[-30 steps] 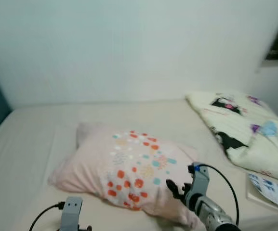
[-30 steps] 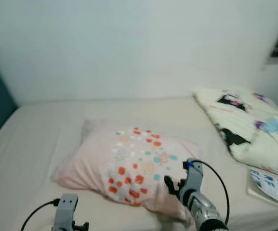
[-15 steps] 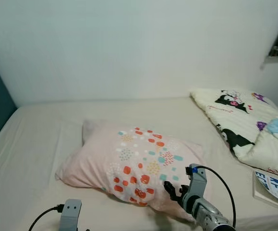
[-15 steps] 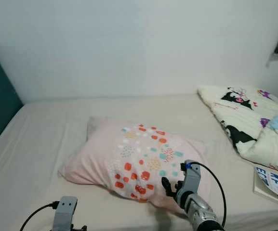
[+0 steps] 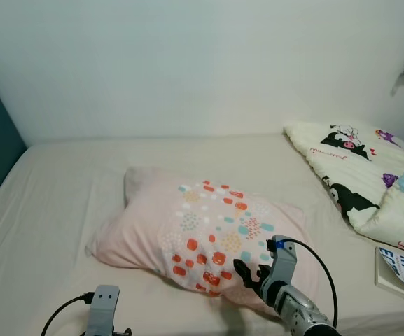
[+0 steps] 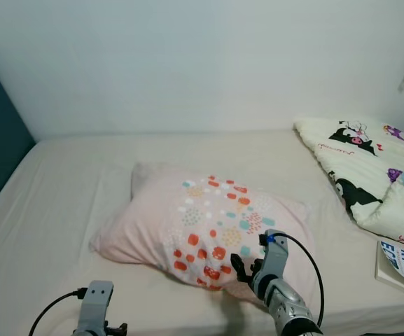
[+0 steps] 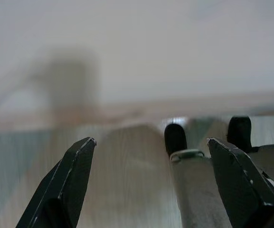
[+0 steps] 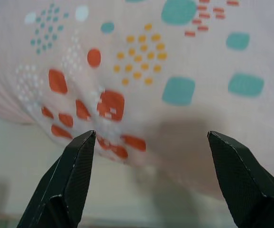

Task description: Clean up the room

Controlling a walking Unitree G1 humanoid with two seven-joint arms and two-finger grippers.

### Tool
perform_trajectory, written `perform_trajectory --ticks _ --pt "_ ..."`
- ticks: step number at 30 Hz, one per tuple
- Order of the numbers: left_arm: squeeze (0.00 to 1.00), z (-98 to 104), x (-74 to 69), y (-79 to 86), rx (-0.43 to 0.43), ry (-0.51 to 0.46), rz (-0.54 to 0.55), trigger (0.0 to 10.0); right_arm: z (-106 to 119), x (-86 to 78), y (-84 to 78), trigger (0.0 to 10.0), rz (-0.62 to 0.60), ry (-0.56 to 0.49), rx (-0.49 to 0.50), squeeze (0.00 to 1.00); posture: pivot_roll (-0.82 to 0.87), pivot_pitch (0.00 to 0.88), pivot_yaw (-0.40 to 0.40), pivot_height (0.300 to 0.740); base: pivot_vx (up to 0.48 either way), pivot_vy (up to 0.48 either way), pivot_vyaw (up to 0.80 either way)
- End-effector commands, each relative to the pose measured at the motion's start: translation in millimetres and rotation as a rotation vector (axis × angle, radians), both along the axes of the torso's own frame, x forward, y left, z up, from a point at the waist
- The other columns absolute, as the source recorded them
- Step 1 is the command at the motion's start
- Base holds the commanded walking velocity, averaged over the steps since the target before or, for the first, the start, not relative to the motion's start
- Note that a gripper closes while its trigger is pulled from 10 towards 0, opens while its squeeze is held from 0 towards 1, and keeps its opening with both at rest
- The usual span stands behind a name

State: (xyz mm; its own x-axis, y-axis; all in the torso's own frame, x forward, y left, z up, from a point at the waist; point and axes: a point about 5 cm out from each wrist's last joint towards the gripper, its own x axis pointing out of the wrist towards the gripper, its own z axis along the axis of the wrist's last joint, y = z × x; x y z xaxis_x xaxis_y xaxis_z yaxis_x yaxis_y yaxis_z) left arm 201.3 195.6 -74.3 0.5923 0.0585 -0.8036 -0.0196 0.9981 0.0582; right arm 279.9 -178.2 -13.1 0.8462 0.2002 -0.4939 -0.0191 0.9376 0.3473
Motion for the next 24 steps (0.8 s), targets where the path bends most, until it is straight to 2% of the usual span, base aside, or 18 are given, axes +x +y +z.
perform_trajectory --ticks 1,19,24 --pt "0.0 -5 -9.1 -2.5 -0.018 0.031 0.014 10.0 -1 -1.4 -3.3 10.0 -0.017 0.0 -0.01 0.0 0.01 0.0 -0.015 0.73 0.0 0.0 0.0" --pt "0.0 -6 -9.5 -3.6 -0.011 0.031 -0.003 10.0 19 19.9 9.3 10.0 -0.04 -0.074 0.171 0.0 0.02 0.0 -0.014 0.73 0.0 0.0 0.0" --pt "0.0 -5 -9.1 -4.1 -0.008 0.027 -0.003 10.0 26 25.5 12.2 10.0 -0.026 -0.11 0.233 0.0 0.02 0.0 -0.018 0.715 0.0 0.0 0.0"
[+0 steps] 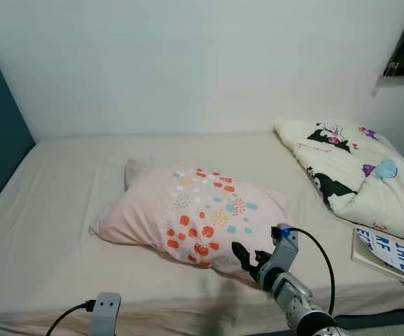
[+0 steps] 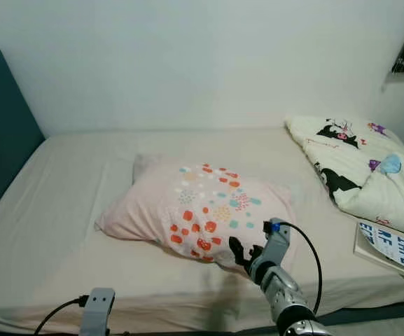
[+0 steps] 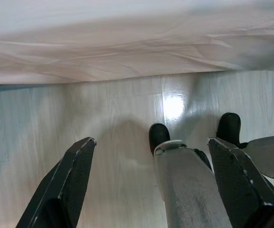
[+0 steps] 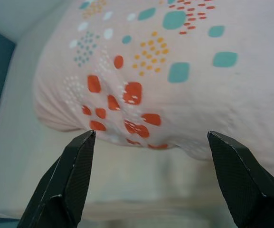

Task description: Clean up the room

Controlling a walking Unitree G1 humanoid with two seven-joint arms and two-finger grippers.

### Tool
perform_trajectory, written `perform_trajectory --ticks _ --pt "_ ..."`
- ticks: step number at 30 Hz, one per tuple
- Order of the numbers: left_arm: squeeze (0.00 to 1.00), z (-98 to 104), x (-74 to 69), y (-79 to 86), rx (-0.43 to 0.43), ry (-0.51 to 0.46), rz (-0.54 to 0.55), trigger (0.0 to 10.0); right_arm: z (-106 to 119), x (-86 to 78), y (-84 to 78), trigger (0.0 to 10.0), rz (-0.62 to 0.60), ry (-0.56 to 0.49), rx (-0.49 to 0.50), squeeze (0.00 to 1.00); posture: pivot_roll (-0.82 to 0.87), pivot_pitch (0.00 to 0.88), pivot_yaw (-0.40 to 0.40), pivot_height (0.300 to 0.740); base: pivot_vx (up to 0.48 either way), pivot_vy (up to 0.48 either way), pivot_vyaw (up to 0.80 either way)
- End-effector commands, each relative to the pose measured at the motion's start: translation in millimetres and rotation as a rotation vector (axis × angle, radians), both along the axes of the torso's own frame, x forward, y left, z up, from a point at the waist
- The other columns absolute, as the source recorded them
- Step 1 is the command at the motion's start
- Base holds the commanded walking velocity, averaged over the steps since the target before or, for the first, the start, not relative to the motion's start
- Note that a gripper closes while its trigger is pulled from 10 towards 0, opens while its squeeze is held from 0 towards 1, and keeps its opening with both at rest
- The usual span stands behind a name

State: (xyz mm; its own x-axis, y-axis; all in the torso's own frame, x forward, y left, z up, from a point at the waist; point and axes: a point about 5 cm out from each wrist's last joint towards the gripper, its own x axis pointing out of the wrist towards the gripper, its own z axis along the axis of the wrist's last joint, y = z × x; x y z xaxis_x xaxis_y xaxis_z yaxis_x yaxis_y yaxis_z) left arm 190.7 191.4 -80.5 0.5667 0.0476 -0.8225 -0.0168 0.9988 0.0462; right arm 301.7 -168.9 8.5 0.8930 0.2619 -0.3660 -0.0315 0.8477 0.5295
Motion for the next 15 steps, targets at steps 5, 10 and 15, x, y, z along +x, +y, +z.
perform_trajectory --ticks 5,10,15 --pt "0.0 2 3.5 0.5 0.021 -0.021 -0.019 10.0 21 17.2 10.8 10.0 0.01 -0.085 0.175 0.0 0.03 0.0 -0.02 0.69 0.0 0.0 0.0" --pt "0.0 7 11.5 2.9 0.084 -0.063 -0.082 10.0 23 20.9 12.7 10.0 -0.014 -0.063 0.234 0.0 0.04 0.0 -0.021 0.67 0.0 0.0 0.0" --pt "0.0 21 30.5 8.6 0.164 -0.157 -0.186 10.0 22 22.6 17.6 10.0 -0.041 -0.029 0.286 0.0 0.06 0.0 -0.017 0.655 0.0 0.0 0.0"
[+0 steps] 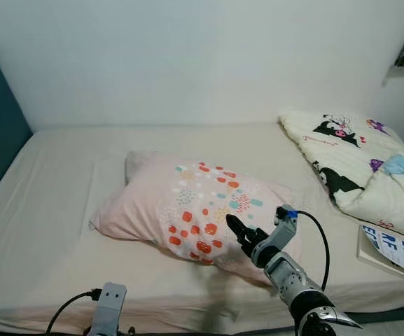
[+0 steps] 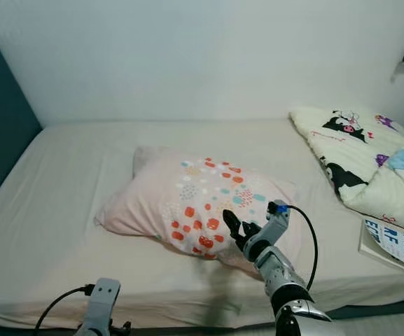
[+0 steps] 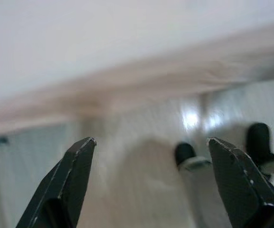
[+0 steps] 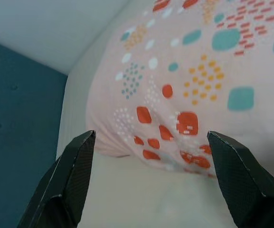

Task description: Clean up the room

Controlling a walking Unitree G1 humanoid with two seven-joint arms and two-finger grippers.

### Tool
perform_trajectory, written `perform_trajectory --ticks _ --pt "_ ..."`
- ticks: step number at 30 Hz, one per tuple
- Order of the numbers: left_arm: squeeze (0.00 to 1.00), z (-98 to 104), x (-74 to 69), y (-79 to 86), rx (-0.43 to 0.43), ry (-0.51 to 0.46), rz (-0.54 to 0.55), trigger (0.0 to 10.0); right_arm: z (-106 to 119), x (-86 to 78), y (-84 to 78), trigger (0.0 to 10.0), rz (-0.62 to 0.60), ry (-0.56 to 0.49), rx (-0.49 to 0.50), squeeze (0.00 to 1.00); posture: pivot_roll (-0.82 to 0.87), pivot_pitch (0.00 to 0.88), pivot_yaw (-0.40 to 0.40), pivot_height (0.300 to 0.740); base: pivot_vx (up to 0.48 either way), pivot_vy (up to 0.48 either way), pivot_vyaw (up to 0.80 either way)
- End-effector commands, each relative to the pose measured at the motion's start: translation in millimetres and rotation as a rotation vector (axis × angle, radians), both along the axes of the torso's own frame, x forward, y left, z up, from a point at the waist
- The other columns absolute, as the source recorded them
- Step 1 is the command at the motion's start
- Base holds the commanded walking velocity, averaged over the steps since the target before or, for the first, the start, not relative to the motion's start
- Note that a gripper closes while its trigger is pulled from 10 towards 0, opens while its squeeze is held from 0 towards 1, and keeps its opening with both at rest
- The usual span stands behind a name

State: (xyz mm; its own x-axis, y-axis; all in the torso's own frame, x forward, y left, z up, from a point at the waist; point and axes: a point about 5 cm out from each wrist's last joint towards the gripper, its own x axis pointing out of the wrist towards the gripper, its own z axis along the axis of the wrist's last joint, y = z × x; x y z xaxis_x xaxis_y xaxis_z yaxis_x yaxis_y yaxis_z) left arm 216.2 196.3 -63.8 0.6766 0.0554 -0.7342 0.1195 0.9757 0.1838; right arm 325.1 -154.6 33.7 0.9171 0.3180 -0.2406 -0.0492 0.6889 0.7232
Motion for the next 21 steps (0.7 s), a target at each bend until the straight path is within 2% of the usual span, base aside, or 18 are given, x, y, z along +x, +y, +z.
perform_trajectory --ticks 1,2,6,7,9,13,15,18,21 --pt "0.0 4 5.0 3.8 0.033 -0.027 -0.033 10.0 -3 -0.9 3.4 10.0 -0.013 0.029 0.033 0.0 0.06 0.0 -0.017 0.655 0.0 0.0 0.0" --pt "0.0 16 18.6 13.1 0.101 -0.094 -0.08 10.0 -5 -1.6 8.2 10.0 -0.025 0.054 0.073 0.0 0.09 0.0 -0.009 0.645 0.0 0.0 0.0" --pt "0.0 27 29.2 23.5 0.166 -0.151 -0.109 10.0 -6 -2.2 11.5 10.0 -0.041 0.071 0.109 0.0 0.1 0.015 -0.004 0.635 0.0 0.0 0.0" --pt "0.0 34 34.4 31.1 0.2 -0.189 -0.112 10.0 -4 -0.5 12.1 10.0 -0.058 0.065 0.136 0.0 0.12 0.062 0.013 0.63 0.0 0.0 0.0" --pt "0.0 39 37.9 36.7 0.223 -0.216 -0.112 10.0 -2 1.5 11.8 10.0 -0.072 0.055 0.155 0.0 0.13 0.069 0.015 0.625 0.0 0.0 0.0" --pt "0.0 49 42.4 47.7 0.265 -0.272 -0.121 10.0 8 9.4 7.0 10.0 -0.117 0.012 0.203 0.0 0.15 0.131 0.032 0.615 0.0 0.0 0.0" --pt "0.0 54 42.2 55.5 0.299 -0.311 -0.154 10.0 20 17.5 -0.4 10.0 -0.159 -0.036 0.244 0.0 0.19 0.201 0.046 0.605 0.0 0.0 0.0" --pt "0.0 55 38.9 58.1 0.344 -0.32 -0.202 10.0 26 21.1 -5.6 10.0 -0.173 -0.056 0.25 0.0 0.21 0.234 0.057 0.595 0.0 0.0 0.0" --pt "0.0 55 38.9 58.1 0.344 -0.32 -0.202 10.0 26 21.1 -5.6 10.0 -0.173 -0.056 0.25 0.0 0.21 0.234 0.057 0.595 0.0 0.0 0.0"
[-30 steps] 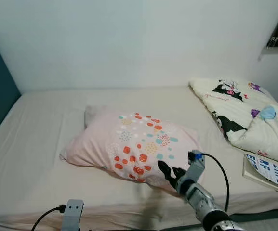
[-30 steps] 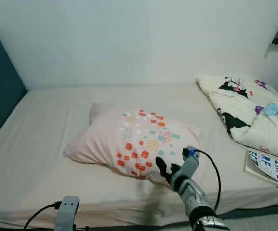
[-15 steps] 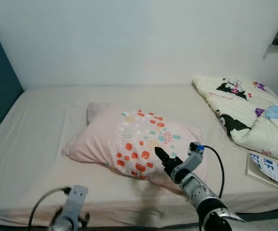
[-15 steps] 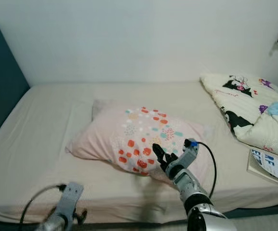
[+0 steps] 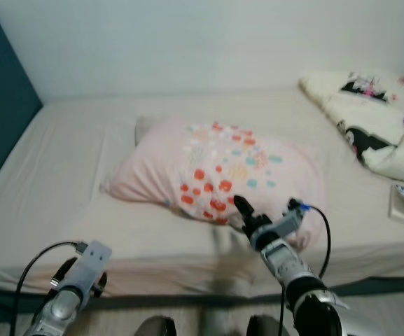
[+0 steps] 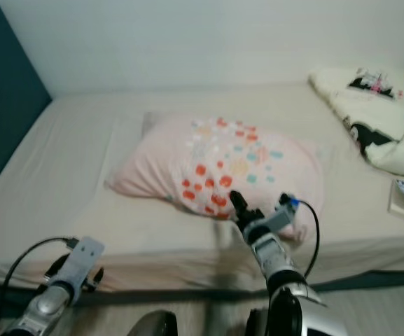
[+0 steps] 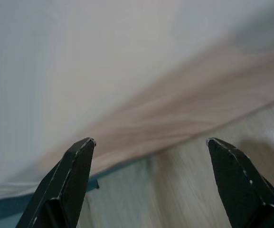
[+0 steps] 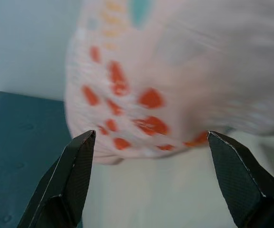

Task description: Clean up the room

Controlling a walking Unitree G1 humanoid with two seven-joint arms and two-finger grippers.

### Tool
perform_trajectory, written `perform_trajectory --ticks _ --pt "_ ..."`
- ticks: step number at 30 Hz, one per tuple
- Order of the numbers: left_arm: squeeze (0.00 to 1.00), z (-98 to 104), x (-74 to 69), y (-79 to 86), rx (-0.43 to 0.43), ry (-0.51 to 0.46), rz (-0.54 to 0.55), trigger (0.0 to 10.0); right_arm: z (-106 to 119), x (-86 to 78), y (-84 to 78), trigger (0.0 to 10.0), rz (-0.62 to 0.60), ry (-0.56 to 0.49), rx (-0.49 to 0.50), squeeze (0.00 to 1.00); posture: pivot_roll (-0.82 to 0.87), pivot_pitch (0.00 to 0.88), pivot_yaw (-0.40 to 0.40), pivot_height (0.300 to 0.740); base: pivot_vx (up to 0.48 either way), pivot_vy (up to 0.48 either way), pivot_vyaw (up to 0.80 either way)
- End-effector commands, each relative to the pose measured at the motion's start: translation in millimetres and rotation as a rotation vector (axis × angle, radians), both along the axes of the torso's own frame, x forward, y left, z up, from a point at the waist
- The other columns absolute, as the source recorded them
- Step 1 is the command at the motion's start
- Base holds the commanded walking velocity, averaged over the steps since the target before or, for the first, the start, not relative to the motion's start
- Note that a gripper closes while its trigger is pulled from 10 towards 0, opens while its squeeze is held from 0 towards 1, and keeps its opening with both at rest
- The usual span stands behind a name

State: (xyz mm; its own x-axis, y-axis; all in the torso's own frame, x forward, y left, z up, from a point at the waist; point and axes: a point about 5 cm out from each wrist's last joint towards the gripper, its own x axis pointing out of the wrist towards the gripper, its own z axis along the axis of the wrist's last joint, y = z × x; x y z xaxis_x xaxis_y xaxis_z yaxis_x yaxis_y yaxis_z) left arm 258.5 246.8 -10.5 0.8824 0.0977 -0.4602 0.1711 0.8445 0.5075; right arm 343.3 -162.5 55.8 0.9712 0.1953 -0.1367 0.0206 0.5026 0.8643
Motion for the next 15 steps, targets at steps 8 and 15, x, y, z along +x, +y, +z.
perform_trajectory --ticks 8,15 --pt "0.0 11 -10.6 18.5 0.029 -0.087 -0.024 10.0 30 14.5 -10.5 10.0 0.005 -0.16 0.051 0.0 0.32 0.41 0.118 0.58 0.0 0.0 0.0" --pt "0.0 37 -7.5 23.9 0.015 -0.212 -0.06 10.0 70 32.0 -37.7 10.0 -0.094 -0.284 0.079 0.0 0.36 0.465 0.128 0.555 0.0 0.0 0.0"
